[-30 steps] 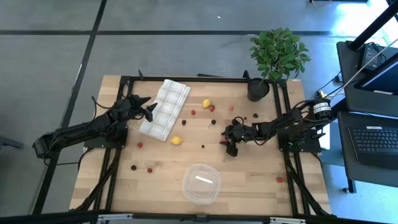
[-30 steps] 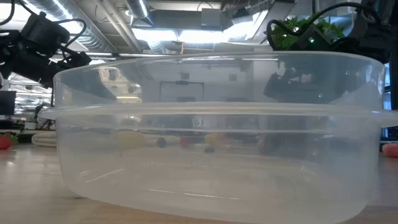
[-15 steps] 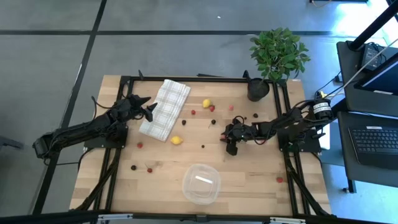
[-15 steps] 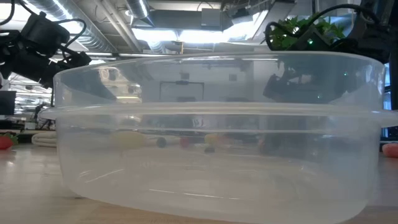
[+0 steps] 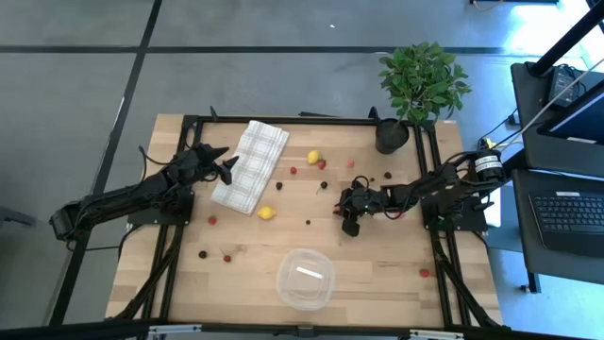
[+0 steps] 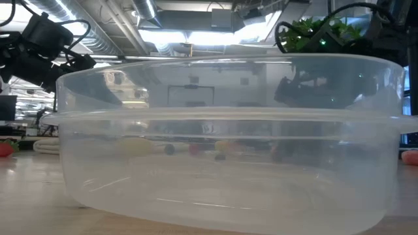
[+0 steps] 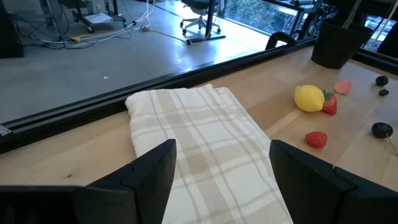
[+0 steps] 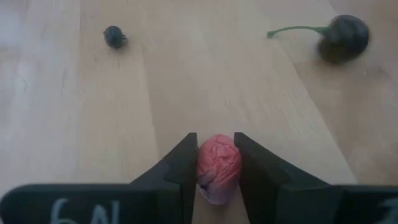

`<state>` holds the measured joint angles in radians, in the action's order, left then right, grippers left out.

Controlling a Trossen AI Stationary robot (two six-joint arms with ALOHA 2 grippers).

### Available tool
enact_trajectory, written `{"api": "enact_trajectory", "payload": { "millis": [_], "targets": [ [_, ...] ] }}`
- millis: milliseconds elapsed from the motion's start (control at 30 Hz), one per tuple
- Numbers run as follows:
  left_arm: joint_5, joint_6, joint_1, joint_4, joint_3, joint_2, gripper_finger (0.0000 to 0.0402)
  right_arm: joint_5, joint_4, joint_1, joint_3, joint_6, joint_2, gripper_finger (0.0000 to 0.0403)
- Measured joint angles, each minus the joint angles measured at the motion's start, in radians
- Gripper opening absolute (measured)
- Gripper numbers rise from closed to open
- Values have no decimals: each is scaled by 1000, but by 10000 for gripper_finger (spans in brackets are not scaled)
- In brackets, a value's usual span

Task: Pick and placing Produce into tupperware
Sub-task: Put the left peach into the transparent bin

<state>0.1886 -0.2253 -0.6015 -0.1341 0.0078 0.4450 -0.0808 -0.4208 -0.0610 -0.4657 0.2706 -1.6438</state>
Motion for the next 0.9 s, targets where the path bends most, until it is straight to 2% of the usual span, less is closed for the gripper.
{"api": "enact_trajectory", "payload": {
  "millis": [133, 267, 467, 700, 900],
  "targets": [
    [0, 0, 0, 0, 0, 0, 250, 20, 74, -25, -105, -81, 21, 97],
    [0, 0, 0, 0, 0, 0, 250, 0, 254, -55, -245, -143, 19, 96],
    [0, 0, 0, 0, 0, 0, 250, -15, 426, -118, -440, -180, 17, 96],
    [0, 0, 0, 13, 0, 0, 250, 0, 427, -212, -558, -205, -10, 96],
    [0, -1, 0, 59, 0, 0, 250, 12, 342, -282, -618, -196, -115, 96]
  ]
}}
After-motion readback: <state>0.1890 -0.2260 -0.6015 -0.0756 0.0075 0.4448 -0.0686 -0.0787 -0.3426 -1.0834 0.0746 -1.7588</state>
